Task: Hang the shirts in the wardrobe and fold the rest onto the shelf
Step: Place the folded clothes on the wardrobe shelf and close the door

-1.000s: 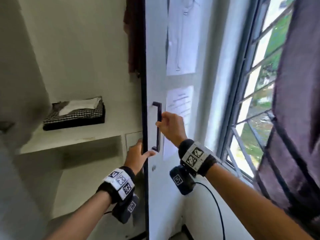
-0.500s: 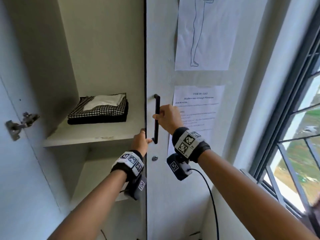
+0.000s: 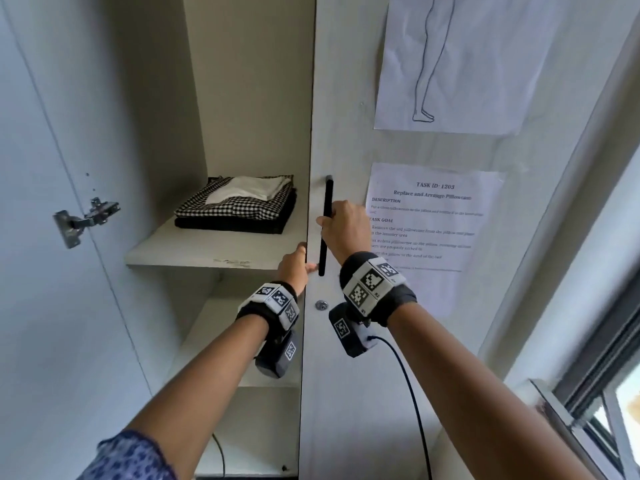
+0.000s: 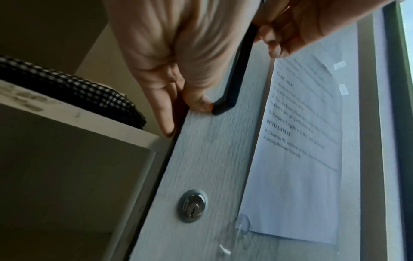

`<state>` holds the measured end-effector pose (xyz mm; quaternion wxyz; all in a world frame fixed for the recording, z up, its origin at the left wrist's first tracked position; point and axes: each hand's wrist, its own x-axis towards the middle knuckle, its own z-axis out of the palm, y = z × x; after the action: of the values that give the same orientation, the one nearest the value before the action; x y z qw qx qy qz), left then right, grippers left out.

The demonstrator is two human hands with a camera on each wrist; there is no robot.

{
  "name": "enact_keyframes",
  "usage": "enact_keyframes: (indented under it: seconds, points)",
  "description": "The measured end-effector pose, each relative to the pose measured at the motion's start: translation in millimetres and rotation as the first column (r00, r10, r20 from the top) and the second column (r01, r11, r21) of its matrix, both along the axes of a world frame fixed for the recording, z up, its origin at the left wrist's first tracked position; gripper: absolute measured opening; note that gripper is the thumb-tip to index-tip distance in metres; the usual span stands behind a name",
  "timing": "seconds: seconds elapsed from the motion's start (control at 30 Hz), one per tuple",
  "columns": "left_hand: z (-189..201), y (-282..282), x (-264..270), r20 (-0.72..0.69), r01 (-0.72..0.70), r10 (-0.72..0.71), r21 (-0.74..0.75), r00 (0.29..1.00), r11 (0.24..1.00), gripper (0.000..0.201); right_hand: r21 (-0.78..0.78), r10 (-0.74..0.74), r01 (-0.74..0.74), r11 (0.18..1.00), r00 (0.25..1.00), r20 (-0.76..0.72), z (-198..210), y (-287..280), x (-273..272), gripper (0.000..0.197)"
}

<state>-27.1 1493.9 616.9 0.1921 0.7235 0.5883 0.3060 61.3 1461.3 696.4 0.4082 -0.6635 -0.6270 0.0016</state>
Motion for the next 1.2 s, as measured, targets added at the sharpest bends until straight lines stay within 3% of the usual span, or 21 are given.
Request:
enact_keyframes:
  seconds: [0.1, 0.17, 0.27, 0.4, 0.47, 0.57, 0.7, 0.77, 0.87, 0.97, 1.07, 1.13, 1.2]
  points:
    - [-7.1, -7.8, -12.4, 0.062, 0.021, -0.022, 0.018, 0.998, 1.000, 0.038, 0.008, 0.021, -0.021, 1.000, 1.000, -0.013, -0.1, -0.6, 1.0, 0.019]
    - [-18.8, -28.5, -32.2, 0.198, 0.032, -0.044, 0.064, 0.979, 0.997, 0.042, -0.016, 0.041, -0.041, 0.999, 0.999, -0.016, -1.3, -7.4, 1.9, 0.023]
    - [-38.0, -80.7, -76.3, 0.316, -0.057, 0.011, 0.134, 0.949, 0.989, 0.035, -0.094, 0.021, -0.020, 0.995, 1.000, 0.003, -15.6, -25.5, -2.4, 0.015]
    - [-54.1, -153.2, -173.1, 0.282, -0.267, 0.204, 0.207, 0.937, 0.941, 0.028, -0.263, 0.057, -0.011, 0.965, 0.984, 0.168, -63.2, -68.8, -40.1, 0.033]
    - [-54.0, -194.3, -229.6, 0.328, -0.430, 0.338, 0.265, 0.882, 0.863, 0.031, -0.362, 0.206, -0.088, 0.928, 0.931, 0.302, -95.7, -92.4, -76.7, 0.045]
    - [-53.0, -262.8, -302.3, 0.389, -0.641, 0.517, 0.346, 0.762, 0.685, 0.026, -0.481, 0.424, -0.254, 0.839, 0.859, 0.286, -140.7, -123.0, -147.5, 0.059]
    - [-49.8, -344.5, -375.6, 0.458, -0.774, 0.628, 0.439, 0.629, 0.456, 0.020, -0.445, 0.646, -0.512, 0.735, 0.728, 0.229, -155.7, -164.5, -253.9, 0.057]
    - [-52.2, -375.3, -409.1, 0.436, -0.804, 0.690, 0.454, 0.577, 0.385, 0.023, -0.388, 0.726, -0.628, 0.675, 0.659, 0.196, -146.9, -188.8, -305.3, 0.061]
    - [-63.1, -404.4, -463.6, 0.388, -0.847, 0.761, 0.347, 0.520, 0.402, 0.016, -0.297, 0.791, -0.737, 0.607, 0.595, 0.142, -123.7, -219.5, -380.3, 0.074]
    - [-70.8, -418.6, -510.1, 0.334, -0.857, 0.789, 0.222, 0.516, 0.466, 0.018, -0.174, 0.805, -0.794, 0.582, 0.593, -0.012, -94.5, -241.0, -446.9, 0.095]
    - [-70.3, -423.9, -540.0, 0.306, -0.826, 0.768, 0.170, 0.562, 0.537, 0.018, -0.143, 0.692, -0.701, 0.698, 0.713, -0.115, -73.1, -248.4, -496.4, 0.110]
    - [-68.1, -422.8, -554.9, 0.278, -0.793, 0.744, 0.160, 0.608, 0.588, 0.019, -0.126, 0.569, -0.573, 0.810, 0.820, -0.070, -70.5, -245.2, -516.8, 0.114]
    - [-65.5, -419.2, -564.4, 0.250, -0.758, 0.717, 0.154, 0.650, 0.634, 0.017, -0.144, 0.507, -0.506, 0.851, 0.862, -0.032, -71.3, -243.0, -523.3, 0.120]
